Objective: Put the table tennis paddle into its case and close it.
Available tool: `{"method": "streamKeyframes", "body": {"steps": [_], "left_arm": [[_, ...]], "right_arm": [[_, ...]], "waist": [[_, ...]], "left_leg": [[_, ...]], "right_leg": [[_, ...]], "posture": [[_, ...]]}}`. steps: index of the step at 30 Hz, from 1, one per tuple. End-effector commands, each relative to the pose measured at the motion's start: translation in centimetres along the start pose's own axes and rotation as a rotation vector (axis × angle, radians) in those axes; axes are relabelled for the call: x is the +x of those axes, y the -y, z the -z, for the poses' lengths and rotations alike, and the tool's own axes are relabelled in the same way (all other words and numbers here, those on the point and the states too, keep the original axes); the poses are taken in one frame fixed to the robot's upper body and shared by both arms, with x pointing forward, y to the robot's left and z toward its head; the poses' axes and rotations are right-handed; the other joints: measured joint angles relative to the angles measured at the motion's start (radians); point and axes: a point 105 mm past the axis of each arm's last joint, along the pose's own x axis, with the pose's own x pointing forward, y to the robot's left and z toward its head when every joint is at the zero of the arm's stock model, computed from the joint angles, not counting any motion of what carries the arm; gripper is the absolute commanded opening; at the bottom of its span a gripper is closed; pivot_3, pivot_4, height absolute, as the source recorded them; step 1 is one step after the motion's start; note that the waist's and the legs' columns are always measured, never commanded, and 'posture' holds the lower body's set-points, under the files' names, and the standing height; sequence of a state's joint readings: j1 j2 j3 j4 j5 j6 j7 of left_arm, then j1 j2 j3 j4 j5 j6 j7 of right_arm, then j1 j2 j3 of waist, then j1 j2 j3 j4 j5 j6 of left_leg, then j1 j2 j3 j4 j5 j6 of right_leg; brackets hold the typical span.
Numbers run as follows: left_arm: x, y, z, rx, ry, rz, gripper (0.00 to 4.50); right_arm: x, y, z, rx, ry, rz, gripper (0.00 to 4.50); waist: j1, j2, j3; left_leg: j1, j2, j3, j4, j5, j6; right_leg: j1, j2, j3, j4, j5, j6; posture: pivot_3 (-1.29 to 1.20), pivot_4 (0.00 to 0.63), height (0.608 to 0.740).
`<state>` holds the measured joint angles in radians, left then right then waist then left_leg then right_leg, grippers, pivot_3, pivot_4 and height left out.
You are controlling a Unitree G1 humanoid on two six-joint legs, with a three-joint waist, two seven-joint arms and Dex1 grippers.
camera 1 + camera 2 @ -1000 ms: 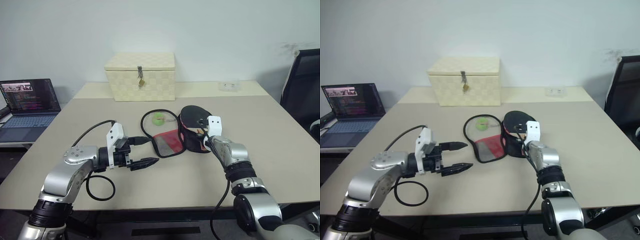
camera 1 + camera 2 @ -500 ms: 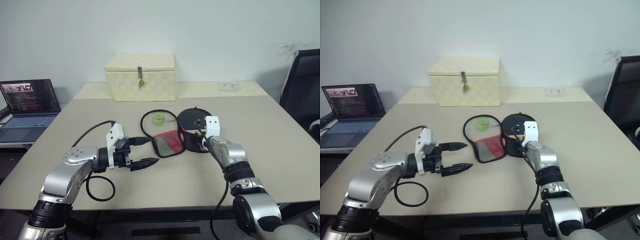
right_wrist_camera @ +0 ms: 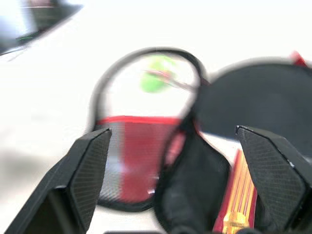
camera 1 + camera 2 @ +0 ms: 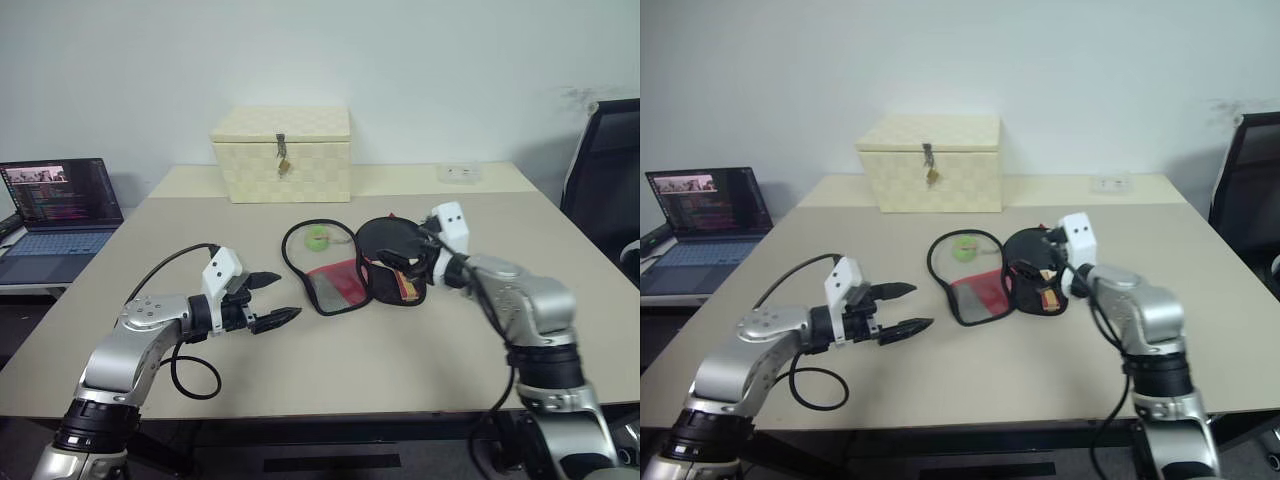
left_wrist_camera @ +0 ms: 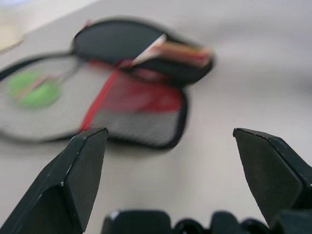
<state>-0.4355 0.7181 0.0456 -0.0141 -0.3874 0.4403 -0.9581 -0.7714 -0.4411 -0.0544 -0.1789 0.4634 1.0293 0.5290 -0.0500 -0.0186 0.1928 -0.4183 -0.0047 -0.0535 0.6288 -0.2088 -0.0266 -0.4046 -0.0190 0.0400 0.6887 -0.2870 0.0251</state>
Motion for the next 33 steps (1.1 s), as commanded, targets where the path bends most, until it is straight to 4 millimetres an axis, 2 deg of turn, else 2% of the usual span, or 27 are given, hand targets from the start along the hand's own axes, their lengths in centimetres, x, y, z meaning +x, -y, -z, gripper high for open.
{"method": "streamKeyframes", "body": {"steps": [1,5,8,11,12,17,24,29,33], "left_arm": [[0.1,-1.8,-0.5,0.043,0.003,-0.075,3.89],[0.6,-3.6,0.7,0.034,-0.046,-0.151,2.46],[1.0,-4.7,1.4,0.036,-0.077,-0.196,1.34],[2.3,-5.7,2.3,0.02,-0.109,-0.243,0.27],[2.8,-6.0,2.5,0.014,-0.113,-0.252,0.04],[5.1,-7.3,3.4,0.009,-0.148,-0.307,0.04],[8.1,-8.0,3.7,0.033,-0.19,-0.344,0.04],[10.7,-6.9,3.7,-0.023,-0.186,-0.327,0.04],[12.1,-6.2,2.4,-0.005,-0.163,-0.298,0.04]], "right_arm": [[-1.7,-2.7,-1.4,-0.1,0.018,-0.186,4.5],[-3.2,-3.6,-1.5,-0.143,-0.001,-0.281,4.5],[-3.4,-3.5,-1.3,-0.163,-0.012,-0.282,4.5],[-3.4,-3.2,-1.3,-0.163,-0.011,-0.263,4.5],[-3.3,-3.2,-1.3,-0.163,-0.01,-0.261,4.5],[-3.2,-3.3,-1.1,-0.165,-0.011,-0.26,4.5],[-3.2,-3.3,-0.8,-0.179,-0.022,-0.255,4.5],[-3.5,-3.0,-1.3,-0.136,0.007,-0.228,4.5],[-4.0,-2.6,-1.1,-0.139,-0.008,-0.198,4.5]], "waist": [[0.001,0.0,0.0],[0.0,0.0,0.0],[0.001,-0.001,0.0],[0.007,-0.001,0.0],[0.009,-0.001,0.0],[0.017,-0.002,0.0],[0.018,-0.002,-0.001],[0.02,-0.003,-0.001],[0.02,-0.003,-0.001]], "left_leg": [[0.0,0.0,0.0,0.0,0.0,0.0],[0.0,0.0,0.0,0.0,0.0,0.0],[0.0,0.0,0.0,0.0,0.0,0.0],[0.0,0.0,0.0,0.001,0.0,0.0],[0.0,-0.001,0.0,0.001,0.0,0.0],[-0.001,-0.001,0.0,0.001,0.0,0.0],[-0.001,-0.002,0.001,0.002,0.0,0.0],[-0.002,-0.002,0.001,0.002,0.0,0.0],[-0.002,-0.003,0.001,0.002,0.0,0.0]], "right_leg": [[0.0,0.0,0.0,0.0,0.0,0.0],[0.0,0.0,0.0,0.0,0.0,0.0],[0.0,0.0,0.0,0.0,0.0,0.0],[0.0,0.0,0.0,0.001,0.0,0.0],[0.0,0.0,0.0,0.001,0.0,0.0],[0.0,0.0,-0.001,0.001,0.0,0.0],[0.0,0.0,-0.001,0.001,0.0,0.001],[0.0,0.0,-0.002,0.001,0.0,0.001],[0.0,-0.001,-0.003,0.001,0.0,0.001]], "posture": [[0.0,0.15,0.74],[0.0,0.15,0.74],[0.0,0.15,0.74],[0.0,0.15,0.74],[0.0,0.15,0.74],[0.0,0.15,0.74],[0.0,0.15,0.74],[0.0,0.15,0.74],[0.0,0.15,0.74]]}}
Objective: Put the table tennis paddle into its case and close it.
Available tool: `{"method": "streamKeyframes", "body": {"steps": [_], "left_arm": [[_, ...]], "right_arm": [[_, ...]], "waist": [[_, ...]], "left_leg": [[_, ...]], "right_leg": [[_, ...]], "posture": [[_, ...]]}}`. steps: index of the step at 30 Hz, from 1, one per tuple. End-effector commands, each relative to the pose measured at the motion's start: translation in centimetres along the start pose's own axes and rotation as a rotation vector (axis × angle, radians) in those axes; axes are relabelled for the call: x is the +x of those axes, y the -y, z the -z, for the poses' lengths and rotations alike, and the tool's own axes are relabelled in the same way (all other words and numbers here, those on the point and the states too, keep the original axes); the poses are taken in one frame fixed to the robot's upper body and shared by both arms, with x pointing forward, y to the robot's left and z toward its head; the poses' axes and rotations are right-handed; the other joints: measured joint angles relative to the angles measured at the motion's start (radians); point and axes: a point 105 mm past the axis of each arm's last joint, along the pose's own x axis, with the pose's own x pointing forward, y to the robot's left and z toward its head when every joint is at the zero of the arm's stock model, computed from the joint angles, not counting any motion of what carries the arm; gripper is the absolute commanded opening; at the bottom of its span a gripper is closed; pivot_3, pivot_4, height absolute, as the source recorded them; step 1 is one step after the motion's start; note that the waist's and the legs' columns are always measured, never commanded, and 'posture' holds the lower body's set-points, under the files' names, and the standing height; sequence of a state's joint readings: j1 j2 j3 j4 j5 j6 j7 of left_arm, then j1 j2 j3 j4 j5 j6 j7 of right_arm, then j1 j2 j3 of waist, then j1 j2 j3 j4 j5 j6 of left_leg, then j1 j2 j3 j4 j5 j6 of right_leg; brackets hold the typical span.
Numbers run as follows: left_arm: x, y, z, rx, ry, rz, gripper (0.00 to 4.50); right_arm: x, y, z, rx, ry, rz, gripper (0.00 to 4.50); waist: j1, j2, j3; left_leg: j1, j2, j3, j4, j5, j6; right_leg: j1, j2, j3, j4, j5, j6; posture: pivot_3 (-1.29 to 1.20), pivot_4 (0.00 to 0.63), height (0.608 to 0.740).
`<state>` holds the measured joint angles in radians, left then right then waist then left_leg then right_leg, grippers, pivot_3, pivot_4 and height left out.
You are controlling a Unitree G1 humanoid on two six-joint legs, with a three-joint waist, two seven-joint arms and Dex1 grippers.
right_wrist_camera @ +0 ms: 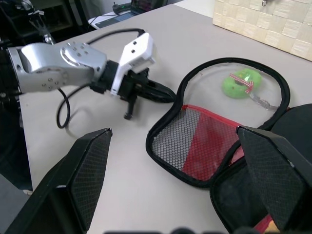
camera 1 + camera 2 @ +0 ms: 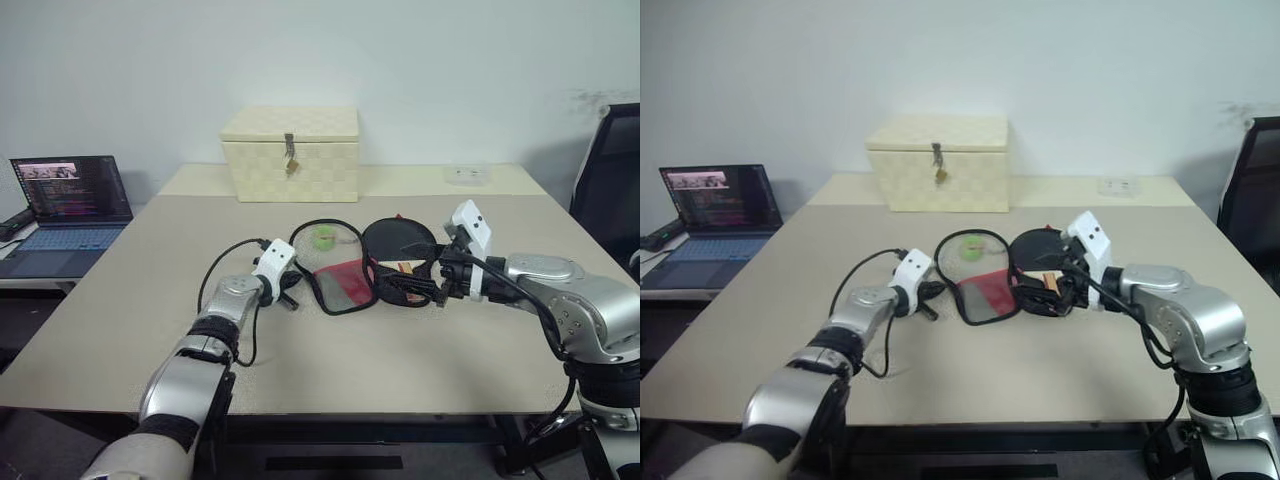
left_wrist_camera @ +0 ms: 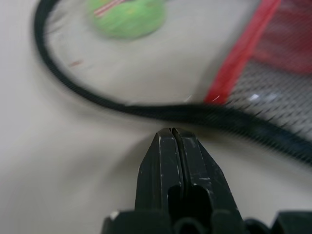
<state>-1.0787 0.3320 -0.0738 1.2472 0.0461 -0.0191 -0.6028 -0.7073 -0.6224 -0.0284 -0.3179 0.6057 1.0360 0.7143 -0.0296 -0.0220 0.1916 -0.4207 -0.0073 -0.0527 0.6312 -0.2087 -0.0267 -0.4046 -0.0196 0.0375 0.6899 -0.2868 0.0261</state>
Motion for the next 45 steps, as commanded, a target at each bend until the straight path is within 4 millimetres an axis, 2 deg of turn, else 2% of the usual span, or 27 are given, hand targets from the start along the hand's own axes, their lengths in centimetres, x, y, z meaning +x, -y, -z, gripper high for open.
{"method": "streamKeyframes", "body": {"steps": [1,7,14,16,21,27,33,36,41,45], "left_arm": [[0.6,0.5,-2.9,0.047,0.065,0.018,0.04],[1.5,2.9,-9.9,0.108,0.216,0.099,0.04],[2.3,7.1,-16.4,0.184,0.335,0.167,0.04],[2.5,8.1,-17.5,0.18,0.357,0.176,0.04],[2.6,8.7,-17.4,0.18,0.362,0.199,0.04],[2.1,6.5,-15.1,0.148,0.338,0.191,0.04],[1.2,4.2,-12.8,0.113,0.326,0.181,0.04],[0.1,3.1,-12.4,0.055,0.375,0.211,0.04],[-2.2,1.8,-11.6,0.031,0.452,0.28,0.04],[-5.0,1.5,-11.4,0.015,0.511,0.343,0.04]], "right_arm": [[-1.2,0.1,-1.1,-0.036,0.032,0.036,4.5],[-2.3,0.8,-0.9,-0.034,0.019,0.098,4.5],[-3.2,1.3,-0.6,-0.018,-0.007,0.168,4.5],[-3.6,1.6,-0.4,-0.007,-0.017,0.194,4.5],[-3.8,2.4,-0.2,0.019,-0.016,0.243,4.5],[-2.8,4.4,0.8,0.063,-0.034,0.306,4.5],[-1.8,6.9,0.8,0.098,-0.023,0.368,4.5],[-1.0,8.4,1.0,0.127,-0.011,0.403,4.5],[0.1,11.2,2.7,0.212,-0.012,0.494,4.5],[1.3,13.2,5.0,0.236,-0.072,0.568,4.5]], "waist": [[0.0,0.0,0.0],[0.003,-0.001,0.001],[0.001,-0.001,0.001],[-0.001,-0.002,0.001],[-0.007,-0.001,0.001],[-0.008,-0.001,0.001],[-0.007,-0.001,0.001],[-0.005,-0.001,0.001],[-0.007,-0.001,0.001],[-0.009,-0.001,0.001]], "left_leg": [[0.0,0.0,0.0,0.0,0.0,0.0],[-0.004,0.0,-0.001,0.003,0.0,0.0],[-0.005,-0.001,-0.001,0.002,0.0,0.0],[-0.005,-0.001,0.0,0.003,0.0,0.0],[-0.002,-0.001,0.002,0.002,0.0,0.0],[-0.001,0.0,0.002,0.002,0.0,0.0],[-0.001,0.0,0.002,0.002,0.0,0.0],[-0.001,0.0,0.003,0.002,0.0,0.0],[0.0,0.0,0.003,0.002,0.0,0.0],[0.0,0.0,0.003,0.003,0.0,0.0]], "right_leg": [[0.0,0.0,0.0,0.0,0.0,0.0],[-0.001,0.0,-0.003,-0.001,0.0,0.0],[-0.001,0.0,-0.003,-0.001,0.0,0.001],[-0.001,0.0,-0.002,-0.001,0.0,0.001],[-0.001,0.001,0.0,0.0,0.0,0.001],[-0.001,0.001,0.001,0.001,0.0,0.001],[-0.001,0.001,0.002,0.003,0.0,0.001],[-0.001,0.001,0.002,0.003,0.0,0.001],[-0.001,0.001,0.002,0.004,0.0,0.001],[-0.002,0.001,0.003,0.004,0.0,0.001]], "posture": [[0.0,0.15,0.74],[0.0,0.15,0.74],[0.0,0.15,0.74],[0.0,0.15,0.74],[0.0,0.15,0.74],[0.0,0.15,0.74],[0.0,0.15,0.74],[0.0,0.15,0.74],[0.0,0.15,0.74],[0.0,0.15,0.74]]}}
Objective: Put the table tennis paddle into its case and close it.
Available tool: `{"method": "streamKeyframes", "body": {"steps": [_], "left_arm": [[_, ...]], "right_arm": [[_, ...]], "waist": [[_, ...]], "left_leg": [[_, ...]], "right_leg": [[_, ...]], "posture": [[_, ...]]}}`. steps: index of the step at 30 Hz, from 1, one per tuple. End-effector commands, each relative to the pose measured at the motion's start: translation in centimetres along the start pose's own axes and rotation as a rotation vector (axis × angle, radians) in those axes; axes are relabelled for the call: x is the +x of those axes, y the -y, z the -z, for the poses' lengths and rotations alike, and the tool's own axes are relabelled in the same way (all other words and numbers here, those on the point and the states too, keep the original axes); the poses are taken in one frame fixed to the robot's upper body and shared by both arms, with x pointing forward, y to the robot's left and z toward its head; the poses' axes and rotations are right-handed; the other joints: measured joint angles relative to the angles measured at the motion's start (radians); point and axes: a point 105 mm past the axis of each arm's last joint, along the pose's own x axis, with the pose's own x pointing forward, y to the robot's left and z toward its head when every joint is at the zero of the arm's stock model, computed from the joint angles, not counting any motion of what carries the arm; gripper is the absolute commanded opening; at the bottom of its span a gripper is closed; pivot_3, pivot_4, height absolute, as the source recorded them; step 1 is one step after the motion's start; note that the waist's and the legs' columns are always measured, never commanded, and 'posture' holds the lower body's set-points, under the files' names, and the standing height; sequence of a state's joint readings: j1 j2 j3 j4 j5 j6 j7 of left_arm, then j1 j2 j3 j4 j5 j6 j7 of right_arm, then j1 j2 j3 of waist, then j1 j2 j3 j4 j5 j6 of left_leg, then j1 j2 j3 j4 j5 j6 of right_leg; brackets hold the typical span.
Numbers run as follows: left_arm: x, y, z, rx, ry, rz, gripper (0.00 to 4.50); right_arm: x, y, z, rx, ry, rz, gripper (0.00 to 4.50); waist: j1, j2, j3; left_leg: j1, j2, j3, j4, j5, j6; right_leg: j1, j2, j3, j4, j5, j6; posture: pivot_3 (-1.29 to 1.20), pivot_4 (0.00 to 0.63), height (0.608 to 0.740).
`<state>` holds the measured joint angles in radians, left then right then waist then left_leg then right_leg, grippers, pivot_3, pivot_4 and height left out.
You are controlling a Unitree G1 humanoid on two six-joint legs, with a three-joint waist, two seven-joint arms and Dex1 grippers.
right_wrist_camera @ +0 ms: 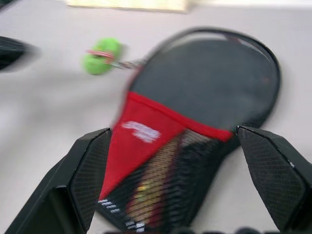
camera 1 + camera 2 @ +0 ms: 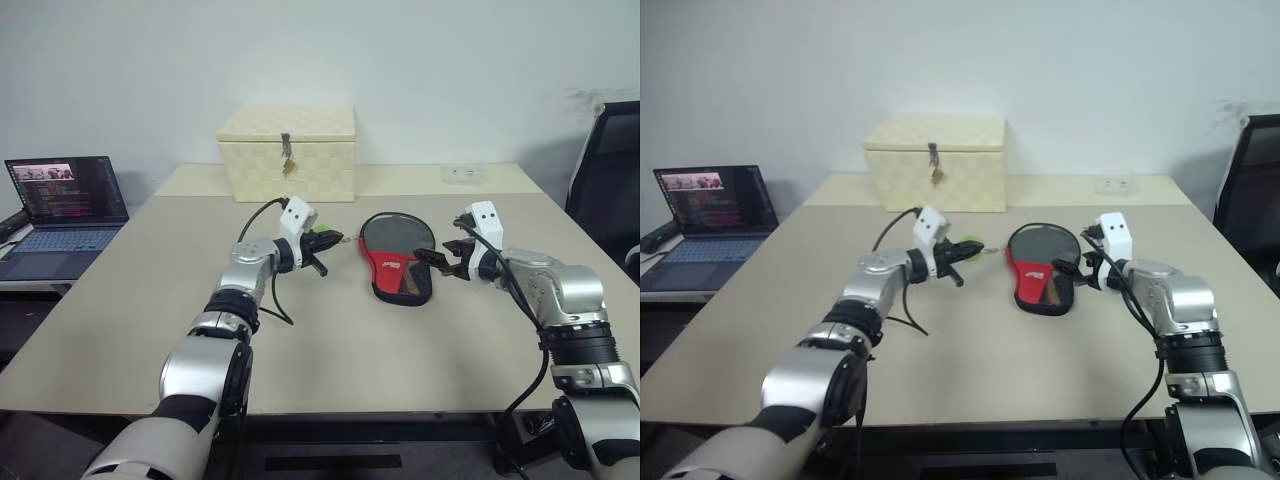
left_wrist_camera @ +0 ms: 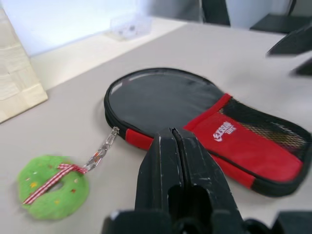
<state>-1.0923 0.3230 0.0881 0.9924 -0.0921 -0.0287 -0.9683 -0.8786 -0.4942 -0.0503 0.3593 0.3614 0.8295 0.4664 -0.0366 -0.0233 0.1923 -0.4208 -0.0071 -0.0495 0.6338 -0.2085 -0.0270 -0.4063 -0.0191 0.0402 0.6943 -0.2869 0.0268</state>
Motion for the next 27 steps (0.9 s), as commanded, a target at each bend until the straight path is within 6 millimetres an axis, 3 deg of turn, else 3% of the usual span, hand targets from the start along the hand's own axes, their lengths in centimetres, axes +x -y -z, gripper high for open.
{"method": "streamKeyframes", "body": {"steps": [1,6,11,23,27], "left_arm": [[-2.1,0.6,-3.5,0.012,0.121,0.067,0.04],[-5.8,2.9,-4.5,-0.099,0.155,0.157,0.04],[-8.2,4.0,-4.8,-0.122,0.129,0.156,0.04],[-10.1,5.0,-3.6,-0.116,0.071,0.081,0.04],[-10.3,4.8,-3.5,-0.1,0.053,0.062,0.0]], "right_arm": [[1.5,1.3,-0.4,-0.016,0.017,0.072,4.5],[3.6,1.1,1.3,0.027,-0.014,0.082,4.5],[5.2,0.1,2.7,0.05,-0.045,0.07,4.5],[7.6,-4.2,4.2,0.028,-0.117,-0.069,4.5],[8.1,-5.1,4.4,0.018,-0.125,-0.089,3.6]], "waist": [[-0.005,0.0,0.0],[-0.019,0.0,0.0],[-0.024,0.0,0.0],[-0.056,-0.001,-0.001],[-0.061,-0.001,-0.001]], "left_leg": [[0.0,0.0,0.0,0.0,0.0,0.0],[0.001,0.001,-0.002,0.0,0.0,0.0],[0.003,0.001,-0.002,0.0,0.0,0.0],[0.007,0.003,-0.001,0.001,0.0,0.0],[0.008,0.004,-0.001,0.0,0.0,0.0]], "right_leg": [[0.0,0.0,0.0,0.001,0.0,0.0],[0.0,0.0,0.001,0.002,0.0,0.0],[0.0,0.0,0.002,0.003,0.0,0.0],[0.002,0.0,0.004,0.005,0.001,-0.001],[0.002,0.0,0.004,0.005,0.001,-0.002]], "posture": [[0.0,0.15,0.74],[0.0,0.15,0.74],[0.0,0.15,0.74],[0.0,0.15,0.74],[0.0,0.15,0.74]]}}
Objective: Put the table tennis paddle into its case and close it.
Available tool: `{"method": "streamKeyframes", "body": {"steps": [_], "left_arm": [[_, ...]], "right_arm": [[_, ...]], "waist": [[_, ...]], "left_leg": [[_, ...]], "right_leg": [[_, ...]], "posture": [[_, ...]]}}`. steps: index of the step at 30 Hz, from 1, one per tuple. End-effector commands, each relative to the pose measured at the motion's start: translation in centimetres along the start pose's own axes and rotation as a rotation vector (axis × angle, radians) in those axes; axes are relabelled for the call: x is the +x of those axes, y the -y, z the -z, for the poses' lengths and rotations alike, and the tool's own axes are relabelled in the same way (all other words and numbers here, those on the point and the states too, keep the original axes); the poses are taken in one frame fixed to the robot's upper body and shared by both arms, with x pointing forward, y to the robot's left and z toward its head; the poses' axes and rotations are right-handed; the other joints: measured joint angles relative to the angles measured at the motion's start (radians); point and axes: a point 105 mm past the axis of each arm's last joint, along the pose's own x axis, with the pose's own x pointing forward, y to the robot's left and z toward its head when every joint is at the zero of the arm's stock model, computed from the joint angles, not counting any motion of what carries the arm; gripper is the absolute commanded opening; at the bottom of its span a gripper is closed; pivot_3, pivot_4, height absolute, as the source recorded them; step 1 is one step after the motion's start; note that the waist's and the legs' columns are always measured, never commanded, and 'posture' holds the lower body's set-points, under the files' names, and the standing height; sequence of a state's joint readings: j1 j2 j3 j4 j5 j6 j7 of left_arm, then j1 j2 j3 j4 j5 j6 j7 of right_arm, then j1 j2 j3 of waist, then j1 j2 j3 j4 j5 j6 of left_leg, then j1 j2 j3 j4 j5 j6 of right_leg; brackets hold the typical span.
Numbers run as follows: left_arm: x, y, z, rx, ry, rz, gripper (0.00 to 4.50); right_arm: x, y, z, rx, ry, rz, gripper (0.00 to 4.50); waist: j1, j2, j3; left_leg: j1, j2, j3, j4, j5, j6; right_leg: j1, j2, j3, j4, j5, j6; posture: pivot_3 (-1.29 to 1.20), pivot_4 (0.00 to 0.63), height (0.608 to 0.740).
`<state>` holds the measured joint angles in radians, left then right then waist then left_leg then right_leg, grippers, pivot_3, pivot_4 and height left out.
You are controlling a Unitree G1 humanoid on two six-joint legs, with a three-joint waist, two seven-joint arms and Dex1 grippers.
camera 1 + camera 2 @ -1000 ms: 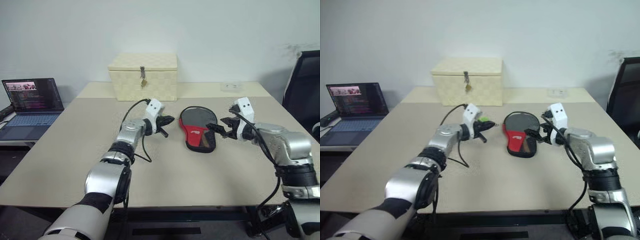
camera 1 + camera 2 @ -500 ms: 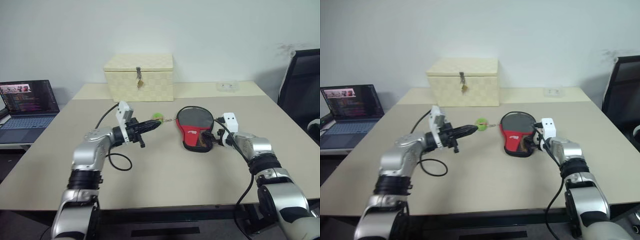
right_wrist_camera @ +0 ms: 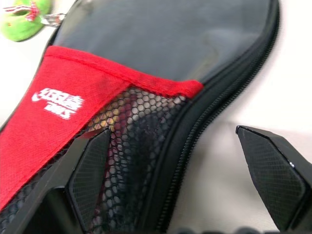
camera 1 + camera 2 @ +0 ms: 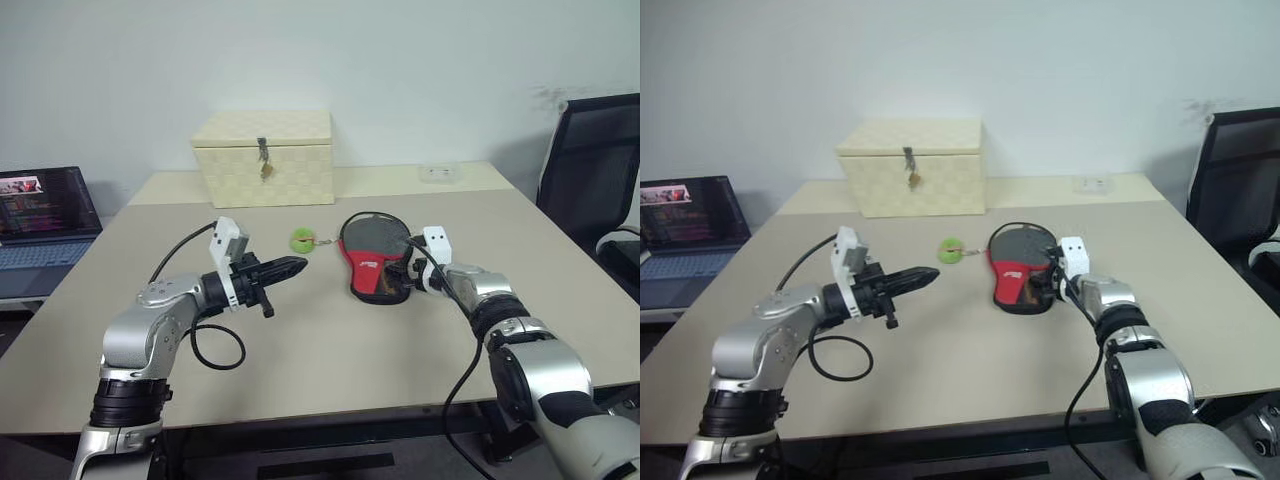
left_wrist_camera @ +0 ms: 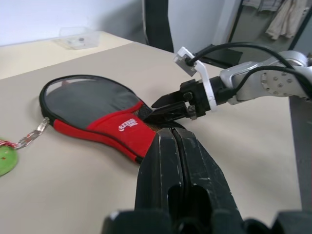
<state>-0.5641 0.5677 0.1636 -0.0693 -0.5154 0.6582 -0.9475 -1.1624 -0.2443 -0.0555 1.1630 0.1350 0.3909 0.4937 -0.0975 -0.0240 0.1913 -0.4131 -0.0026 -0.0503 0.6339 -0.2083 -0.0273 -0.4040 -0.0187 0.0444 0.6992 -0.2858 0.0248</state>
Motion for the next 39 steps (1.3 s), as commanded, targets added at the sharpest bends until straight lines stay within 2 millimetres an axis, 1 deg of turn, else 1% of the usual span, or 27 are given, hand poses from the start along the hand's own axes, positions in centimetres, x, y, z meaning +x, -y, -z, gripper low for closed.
{"method": "streamKeyframes", "body": {"steps": [1,6,9,11,12,16,18,23,26,33,36,39], "left_arm": [[-0.5,0.2,-1.4,0.054,0.025,-0.005,0.0],[-0.8,0.5,-0.7,0.054,-0.006,0.009,0.0],[-1.5,1.1,0.1,0.048,-0.042,0.05,0.0],[-2.2,1.1,0.6,0.044,-0.069,0.061,0.0],[-2.4,1.1,0.8,0.041,-0.08,0.063,0.0],[-3.1,0.9,1.3,0.038,-0.11,0.06,0.0],[-3.2,0.9,1.4,0.036,-0.116,0.062,0.0],[-3.1,0.6,1.7,0.032,-0.115,0.042,0.0],[-3.0,0.8,1.8,0.033,-0.121,0.054,0.0],[-3.9,1.1,2.7,0.025,-0.166,0.077,0.0],[-4.5,1.6,3.1,0.021,-0.192,0.097,0.0],[-5.1,2.0,3.7,0.019,-0.222,0.113,0.0]], "right_arm": [[0.8,-1.8,0.3,-0.013,-0.018,-0.052,3.26],[1.1,-3.1,0.3,0.071,-0.009,-0.114,1.57],[1.1,-3.9,0.0,0.108,-0.009,-0.171,0.79],[0.9,-4.3,-0.3,0.145,-0.004,-0.201,0.22],[0.9,-4.4,-0.4,0.166,-0.001,-0.213,0.02],[0.6,-4.4,-0.7,0.222,0.001,-0.238,0.02],[0.5,-4.5,-0.6,0.221,-0.007,-0.246,0.02],[0.4,-2.8,0.3,0.193,0.003,-0.16,0.02],[0.4,-2.6,0.6,0.202,-0.008,-0.151,0.02],[0.0,-3.0,0.4,0.223,-0.013,-0.193,0.02],[-0.9,-4.0,0.3,0.213,-0.033,-0.27,0.02],[-1.8,-4.8,0.4,0.204,-0.047,-0.309,0.02]], "waist": [[0.0,0.0,0.0],[0.0,-0.001,-0.001],[-0.004,-0.001,-0.001],[-0.007,-0.001,-0.001],[-0.008,-0.001,-0.001],[-0.01,-0.001,-0.001],[-0.011,-0.001,-0.001],[-0.01,-0.001,-0.001],[-0.01,-0.001,-0.001],[-0.009,-0.001,-0.001],[-0.006,-0.001,-0.001],[-0.003,-0.001,-0.001]], "left_leg": [[0.0,0.0,0.0,0.0,0.0,0.0],[0.0,-0.001,0.0,0.0,0.0,0.0],[0.001,0.0,0.001,0.0,0.0,0.0],[0.002,0.001,0.001,-0.001,0.0,0.0],[0.002,0.001,0.001,-0.002,0.0,0.0],[0.003,0.002,0.001,-0.004,0.0,0.0],[0.003,0.002,0.001,-0.004,0.0,0.0],[0.002,0.002,0.001,-0.005,0.0,0.0],[0.002,0.001,0.001,-0.004,0.0,0.0],[0.002,0.001,0.001,-0.005,0.0,0.0],[0.001,0.001,0.0,-0.005,0.0,0.0],[0.0,0.001,0.0,-0.005,0.0,0.0]], "right_leg": [[0.0,0.0,0.0,0.0,0.0,0.0],[0.0,0.0,0.0,0.0,0.0,0.0],[0.0,0.0,0.001,0.0,0.0,0.0],[0.0,0.0,0.001,0.0,0.0,-0.001],[0.0,0.001,0.001,0.0,0.0,-0.001],[0.0,0.001,0.001,0.0,0.0,-0.002],[0.0,0.001,0.001,-0.001,0.0,-0.002],[0.0,0.001,0.001,-0.001,0.0,-0.002],[0.0,0.001,0.001,-0.001,0.0,-0.002],[0.0,0.001,0.0,-0.001,0.0,-0.002],[0.0,0.0,0.0,-0.002,0.0,-0.002],[-0.001,0.0,0.0,-0.003,0.0,-0.002]], "posture": [[0.0,0.15,0.74],[0.0,0.15,0.74],[0.0,0.15,0.74],[0.0,0.15,0.74],[0.0,0.15,0.74],[0.0,0.15,0.74],[0.0,0.15,0.74],[0.0,0.15,0.74],[0.0,0.15,0.74],[0.0,0.15,0.74],[0.0,0.15,0.74],[0.0,0.15,0.74]]}}
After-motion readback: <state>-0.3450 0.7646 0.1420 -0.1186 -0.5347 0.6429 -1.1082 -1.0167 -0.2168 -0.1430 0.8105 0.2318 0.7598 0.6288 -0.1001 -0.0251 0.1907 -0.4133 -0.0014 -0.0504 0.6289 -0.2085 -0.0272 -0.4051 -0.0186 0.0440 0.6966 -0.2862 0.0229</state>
